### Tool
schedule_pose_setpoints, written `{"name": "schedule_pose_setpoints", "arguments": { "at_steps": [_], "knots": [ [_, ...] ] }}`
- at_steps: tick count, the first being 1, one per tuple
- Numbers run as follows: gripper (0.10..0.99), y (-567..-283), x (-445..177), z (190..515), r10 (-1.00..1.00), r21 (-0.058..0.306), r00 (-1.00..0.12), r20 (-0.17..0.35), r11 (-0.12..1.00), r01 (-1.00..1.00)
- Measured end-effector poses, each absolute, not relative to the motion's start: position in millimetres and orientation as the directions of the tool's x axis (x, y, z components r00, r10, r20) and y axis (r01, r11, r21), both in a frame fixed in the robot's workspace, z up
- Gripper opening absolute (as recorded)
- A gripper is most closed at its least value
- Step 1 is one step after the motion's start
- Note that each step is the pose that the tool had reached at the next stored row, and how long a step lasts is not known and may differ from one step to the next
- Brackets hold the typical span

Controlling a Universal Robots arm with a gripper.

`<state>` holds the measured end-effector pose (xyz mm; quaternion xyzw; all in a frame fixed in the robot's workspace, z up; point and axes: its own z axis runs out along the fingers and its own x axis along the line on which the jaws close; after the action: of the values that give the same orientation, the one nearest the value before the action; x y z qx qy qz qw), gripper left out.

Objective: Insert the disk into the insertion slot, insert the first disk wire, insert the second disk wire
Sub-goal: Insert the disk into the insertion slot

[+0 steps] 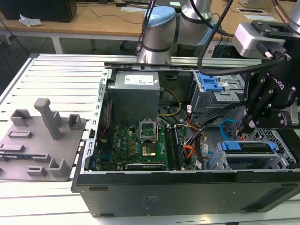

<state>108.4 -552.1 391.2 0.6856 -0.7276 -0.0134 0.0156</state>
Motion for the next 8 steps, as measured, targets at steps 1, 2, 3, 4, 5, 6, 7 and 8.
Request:
{"name": "schedule_pose_setpoints", "arguments": {
  "at_steps": [1,2,3,4,5,6,7,8],
  "knots": [
    [0.122,-552.1,108.4,391.2,-0.998,0.041,-0.059,0.004,0.059,-0.997],
    [0.106,-552.1,108.4,391.1,-0.998,0.041,-0.059,0.004,0.059,-0.997],
    [0.106,-552.1,108.4,391.1,-0.998,0.041,-0.059,0.004,0.059,-0.997],
    [0.106,-552.1,108.4,391.0,-0.998,0.041,-0.059,0.004,0.059,-0.997],
    [0.106,-552.1,108.4,391.0,-0.998,0.041,-0.059,0.004,0.059,-0.997],
    [0.106,-552.1,108.4,390.9,-0.998,0.041,-0.059,0.004,0.059,-0.997],
    [0.106,-552.1,108.4,390.8,-0.998,0.041,-0.059,0.004,0.059,-0.997],
    [0.106,-552.1,108.4,390.8,-0.998,0.041,-0.059,0.004,0.059,-0.997]
  ]
}}
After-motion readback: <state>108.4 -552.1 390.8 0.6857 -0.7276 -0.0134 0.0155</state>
